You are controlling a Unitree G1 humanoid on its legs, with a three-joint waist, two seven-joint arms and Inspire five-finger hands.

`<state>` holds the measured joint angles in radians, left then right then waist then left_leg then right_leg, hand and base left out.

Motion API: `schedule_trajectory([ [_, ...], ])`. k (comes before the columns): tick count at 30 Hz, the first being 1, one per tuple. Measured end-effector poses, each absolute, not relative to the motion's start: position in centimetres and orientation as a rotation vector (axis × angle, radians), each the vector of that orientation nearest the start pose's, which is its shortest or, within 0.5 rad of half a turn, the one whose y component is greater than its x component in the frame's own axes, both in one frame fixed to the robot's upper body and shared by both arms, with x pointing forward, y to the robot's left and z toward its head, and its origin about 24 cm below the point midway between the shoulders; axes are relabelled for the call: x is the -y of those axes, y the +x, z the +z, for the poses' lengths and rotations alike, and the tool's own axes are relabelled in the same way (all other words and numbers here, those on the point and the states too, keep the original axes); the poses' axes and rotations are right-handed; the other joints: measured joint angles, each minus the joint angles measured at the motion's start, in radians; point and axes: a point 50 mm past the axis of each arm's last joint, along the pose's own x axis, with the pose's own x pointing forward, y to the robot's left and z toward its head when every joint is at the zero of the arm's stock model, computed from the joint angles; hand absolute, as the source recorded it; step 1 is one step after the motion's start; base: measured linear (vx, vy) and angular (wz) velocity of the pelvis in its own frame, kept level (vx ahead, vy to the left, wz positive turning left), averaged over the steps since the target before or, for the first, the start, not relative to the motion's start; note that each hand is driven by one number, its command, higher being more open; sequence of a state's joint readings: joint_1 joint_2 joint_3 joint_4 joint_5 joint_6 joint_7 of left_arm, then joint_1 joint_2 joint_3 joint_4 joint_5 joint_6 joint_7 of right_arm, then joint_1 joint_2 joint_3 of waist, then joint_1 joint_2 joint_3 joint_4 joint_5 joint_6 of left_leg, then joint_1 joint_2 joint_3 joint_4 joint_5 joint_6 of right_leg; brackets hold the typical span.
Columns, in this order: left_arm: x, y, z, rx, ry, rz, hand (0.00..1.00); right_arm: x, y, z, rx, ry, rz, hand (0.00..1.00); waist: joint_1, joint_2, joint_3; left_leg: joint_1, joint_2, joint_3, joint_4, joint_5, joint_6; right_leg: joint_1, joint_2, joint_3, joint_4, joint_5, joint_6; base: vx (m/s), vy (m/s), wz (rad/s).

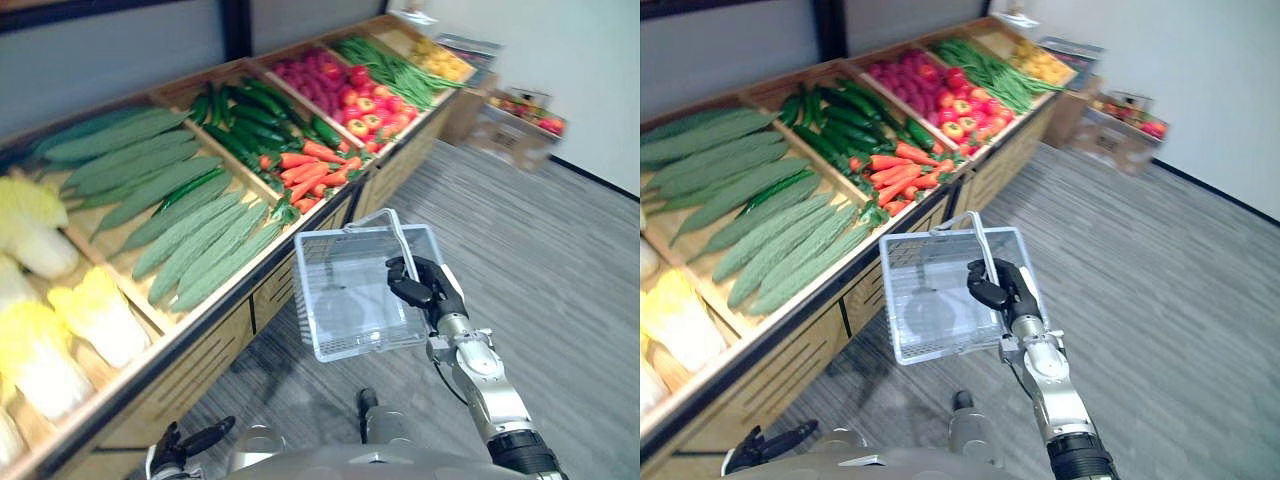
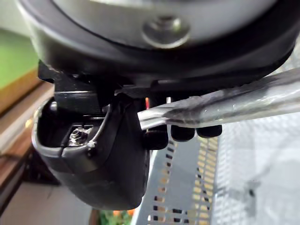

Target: Pick vegetable in the basket

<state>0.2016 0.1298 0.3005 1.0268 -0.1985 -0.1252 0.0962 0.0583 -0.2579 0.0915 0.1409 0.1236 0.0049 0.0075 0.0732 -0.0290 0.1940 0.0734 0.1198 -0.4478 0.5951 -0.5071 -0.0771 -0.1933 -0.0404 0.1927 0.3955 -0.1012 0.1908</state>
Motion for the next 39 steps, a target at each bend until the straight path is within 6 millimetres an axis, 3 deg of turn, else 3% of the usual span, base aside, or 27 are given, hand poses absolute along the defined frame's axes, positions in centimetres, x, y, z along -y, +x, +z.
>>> schedule_trajectory([
  [2,-23.7,4.6,-15.8,-1.053,-0.167,0.615,1.00,18.6,23.8,0.4,-0.200,-0.172,0.113,0.00,0.013,0.002,0.001,-0.024,0.011,-0.102,-0.083,0.038,-0.051,-0.057,0.020,0.003,0.137,-0.110,-0.003,0.12,-0.393,1.15],
  [5,-23.3,4.5,-15.9,-1.056,-0.187,0.626,1.00,18.6,23.9,0.9,-0.182,-0.184,0.126,0.00,0.010,-0.004,0.000,-0.056,0.014,-0.234,-0.160,0.097,-0.084,-0.076,0.028,-0.009,0.232,-0.201,-0.033,0.13,-0.372,1.31],
  [10,-23.5,4.5,-15.8,-1.030,-0.212,0.665,1.00,18.7,23.9,1.2,-0.170,-0.193,0.128,0.00,0.004,-0.022,-0.015,-0.119,0.032,-0.279,-0.207,0.224,-0.097,-0.071,0.004,-0.112,0.241,-0.221,-0.067,0.05,-0.198,0.81],
  [13,-23.3,5.0,-15.7,-1.013,-0.238,0.677,1.00,18.9,23.6,0.6,-0.198,-0.190,0.119,0.00,0.000,-0.028,-0.018,-0.157,0.058,-0.193,-0.231,0.317,-0.082,-0.041,-0.011,-0.192,0.221,-0.216,-0.094,0.01,-0.124,0.85],
  [15,-23.2,4.9,-15.8,-1.008,-0.257,0.700,1.00,19.1,23.1,-0.1,-0.227,-0.186,0.111,0.00,-0.002,-0.028,-0.019,-0.162,0.086,-0.081,-0.276,0.391,-0.065,-0.001,-0.022,-0.242,0.190,-0.210,-0.108,-0.02,-0.128,1.04],
  [16,-23.4,4.8,-15.7,-1.008,-0.255,0.713,1.00,19.1,22.4,-0.8,-0.255,-0.167,0.093,0.00,-0.022,-0.035,-0.027,-0.156,0.114,0.044,-0.366,0.479,-0.048,0.041,-0.050,-0.320,0.143,-0.206,-0.126,-0.04,-0.105,1.26],
  [19,-23.2,4.9,-15.8,-1.014,-0.258,0.709,1.00,19.9,21.3,-1.6,-0.288,-0.127,0.019,0.00,-0.042,-0.040,-0.032,-0.180,0.095,0.227,-0.317,0.438,-0.043,0.085,-0.087,-0.418,0.101,-0.209,-0.133,-0.05,-0.036,1.26],
  [20,-23.4,4.9,-15.7,-1.010,-0.249,0.708,1.00,20.3,20.7,-2.1,-0.307,-0.102,-0.025,0.00,-0.056,-0.040,-0.038,-0.193,0.093,0.340,-0.316,0.430,-0.031,0.110,-0.105,-0.466,0.089,-0.212,-0.128,-0.04,-0.010,1.34],
  [22,-23.6,5.0,-15.6,-1.008,-0.235,0.707,1.00,21.0,19.8,-2.8,-0.339,-0.075,-0.093,0.00,-0.049,-0.054,-0.058,-0.183,0.083,0.417,-0.398,0.471,-0.017,0.125,-0.122,-0.481,0.083,-0.224,-0.117,0.02,0.004,1.03],
  [23,-23.7,4.9,-15.6,-1.013,-0.231,0.714,1.00,21.4,19.2,-3.2,-0.356,-0.061,-0.129,0.00,-0.050,-0.067,-0.065,-0.173,0.063,0.456,-0.445,0.527,-0.007,0.136,-0.128,-0.472,0.063,-0.219,-0.111,0.09,0.007,0.87],
  [24,-24.0,4.6,-15.6,-1.023,-0.222,0.720,1.00,21.8,18.6,-3.5,-0.372,-0.053,-0.156,0.00,-0.058,-0.074,-0.070,-0.166,0.044,0.521,-0.479,0.574,-0.020,0.154,-0.132,-0.461,0.041,-0.214,-0.102,0.10,0.010,0.96],
  [26,-24.3,4.7,-15.4,-1.014,-0.217,0.733,1.00,22.4,17.9,-4.0,-0.395,-0.046,-0.197,0.00,-0.075,-0.067,-0.074,-0.139,0.024,0.523,-0.542,0.604,-0.050,0.181,-0.134,-0.452,0.007,-0.197,-0.090,0.09,0.059,0.65],
  [33,-27.4,5.7,-13.9,-0.870,-0.287,0.953,1.00,20.9,16.5,-6.4,-0.496,0.028,-0.222,0.00,-0.075,-0.038,-0.083,-0.091,-0.005,0.527,-0.638,0.638,-0.047,0.222,-0.145,-0.454,-0.067,-0.152,-0.075,0.05,0.062,0.06],
  [39,-33.6,7.5,-9.2,-0.546,-0.284,1.213,1.00,21.0,16.1,-6.9,-0.522,0.023,-0.224,0.00,-0.076,-0.032,-0.083,-0.075,-0.007,0.532,-0.682,0.641,-0.044,0.219,-0.144,-0.447,-0.069,-0.155,-0.075,0.00,0.000,-0.02],
])
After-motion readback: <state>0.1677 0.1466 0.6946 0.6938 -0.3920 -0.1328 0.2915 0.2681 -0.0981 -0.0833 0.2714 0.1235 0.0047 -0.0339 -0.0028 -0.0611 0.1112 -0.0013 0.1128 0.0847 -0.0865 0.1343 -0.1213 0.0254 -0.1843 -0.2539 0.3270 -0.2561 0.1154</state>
